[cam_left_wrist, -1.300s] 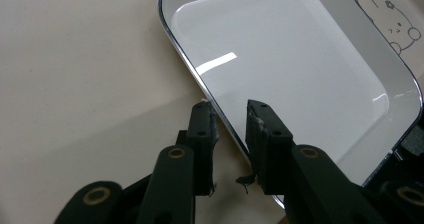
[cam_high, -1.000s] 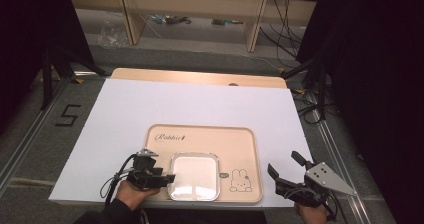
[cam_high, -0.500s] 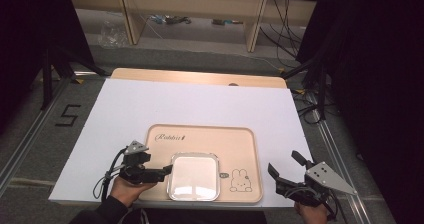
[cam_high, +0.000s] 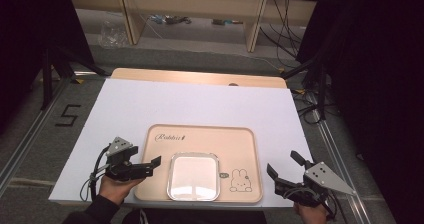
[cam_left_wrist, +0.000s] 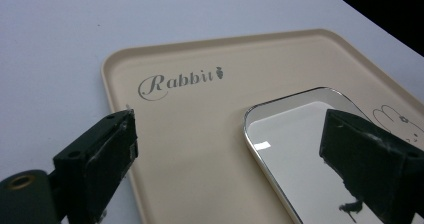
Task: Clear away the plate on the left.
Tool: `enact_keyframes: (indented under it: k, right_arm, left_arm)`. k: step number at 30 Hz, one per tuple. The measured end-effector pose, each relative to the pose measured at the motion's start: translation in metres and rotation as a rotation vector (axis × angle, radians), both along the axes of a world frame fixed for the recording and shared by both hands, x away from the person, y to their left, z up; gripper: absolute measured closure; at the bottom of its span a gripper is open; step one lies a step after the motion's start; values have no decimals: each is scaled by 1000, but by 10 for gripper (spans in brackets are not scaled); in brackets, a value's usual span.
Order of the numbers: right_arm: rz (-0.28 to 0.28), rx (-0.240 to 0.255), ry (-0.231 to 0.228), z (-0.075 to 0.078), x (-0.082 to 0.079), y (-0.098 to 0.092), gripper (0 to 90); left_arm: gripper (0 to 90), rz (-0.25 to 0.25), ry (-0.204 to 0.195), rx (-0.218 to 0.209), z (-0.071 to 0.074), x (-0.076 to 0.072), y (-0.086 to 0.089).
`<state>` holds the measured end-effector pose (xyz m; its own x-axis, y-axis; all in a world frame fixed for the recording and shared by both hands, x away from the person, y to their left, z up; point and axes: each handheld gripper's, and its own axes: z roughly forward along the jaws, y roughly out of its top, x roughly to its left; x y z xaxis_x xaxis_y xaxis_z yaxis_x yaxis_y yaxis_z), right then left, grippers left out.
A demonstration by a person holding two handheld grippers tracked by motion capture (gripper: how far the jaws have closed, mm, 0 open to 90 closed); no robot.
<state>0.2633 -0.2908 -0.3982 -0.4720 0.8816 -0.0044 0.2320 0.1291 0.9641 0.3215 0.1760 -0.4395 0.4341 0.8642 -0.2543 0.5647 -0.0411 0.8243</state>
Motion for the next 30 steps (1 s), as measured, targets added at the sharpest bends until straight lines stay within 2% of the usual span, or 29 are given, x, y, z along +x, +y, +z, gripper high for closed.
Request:
enact_keyframes:
  k: [2,7,9,14,18,27,28,30]
  right_arm:
    - [-7,-12,3,0,-1,-1,152]
    - [-8,-5,0,1,-1,-1,151]
    - [-3,-9,22,1,-2,0,151]
    - [-1,-13,15,1,-2,0,152]
    - [-1,-10,23,2,-3,0,151]
    - [-4,-12,8,1,-2,0,152]
    - [-2,-15,21,1,-3,0,151]
    - [0,-15,17,1,-2,0,152]
  left_arm:
    - [78,-3,-13,-7,1,-1,3]
    - [78,12,-30,-10,1,-2,8]
    - [78,13,-44,-9,2,-3,11]
    - [79,45,-63,-5,2,-3,22]
    - [79,66,-77,-21,3,-4,30]
    - [80,93,-79,-21,4,-11,43]
    - [80,97,-81,-22,4,-12,45]
    - [80,100,-86,-20,5,-14,46]
